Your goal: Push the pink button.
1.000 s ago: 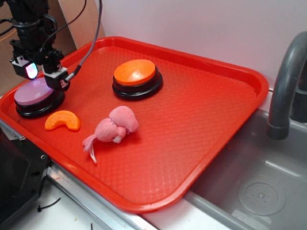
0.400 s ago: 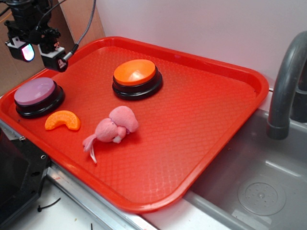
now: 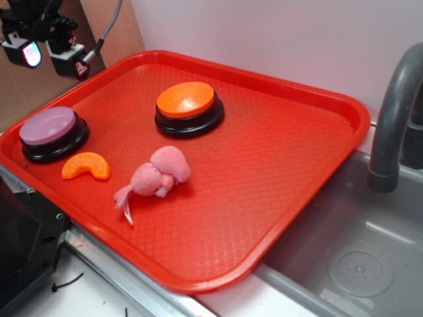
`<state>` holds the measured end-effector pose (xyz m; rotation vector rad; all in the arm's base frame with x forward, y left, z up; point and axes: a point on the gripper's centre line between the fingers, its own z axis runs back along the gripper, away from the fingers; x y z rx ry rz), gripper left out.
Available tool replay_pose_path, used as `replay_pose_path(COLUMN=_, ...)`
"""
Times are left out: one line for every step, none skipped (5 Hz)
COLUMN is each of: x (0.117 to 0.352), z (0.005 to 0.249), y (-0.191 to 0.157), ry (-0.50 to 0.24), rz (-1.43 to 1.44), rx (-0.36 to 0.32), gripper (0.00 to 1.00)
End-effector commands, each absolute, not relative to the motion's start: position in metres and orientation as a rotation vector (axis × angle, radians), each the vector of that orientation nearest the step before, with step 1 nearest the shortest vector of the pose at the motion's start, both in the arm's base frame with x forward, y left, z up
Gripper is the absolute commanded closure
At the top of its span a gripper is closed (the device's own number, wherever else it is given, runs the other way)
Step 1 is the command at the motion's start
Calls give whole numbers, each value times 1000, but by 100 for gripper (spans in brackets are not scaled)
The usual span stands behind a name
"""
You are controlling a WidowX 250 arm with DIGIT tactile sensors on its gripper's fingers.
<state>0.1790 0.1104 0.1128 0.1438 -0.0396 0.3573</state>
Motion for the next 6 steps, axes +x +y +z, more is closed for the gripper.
replay_pose_path(x=186, z=146, y=115, ry=-112, rz=362, rx=165, gripper=0)
replay_pose_path(x=187, z=154, y=114, ry=-127, rz=365, rx=162, gripper=0)
replay_pose_path(x=189, z=159, y=111, ry=-143, rz=348, rx=150, gripper=0)
replay_pose_path(x=192, z=169, y=105, ry=-161, rz=348, rx=148, gripper=0)
replay_pose_path(x=193, z=176, y=102, ry=-191, rz=331, rx=133, gripper=0)
replay_pose_path(x=192, z=182, y=101, ry=-328, rz=260, rx=207, gripper=0)
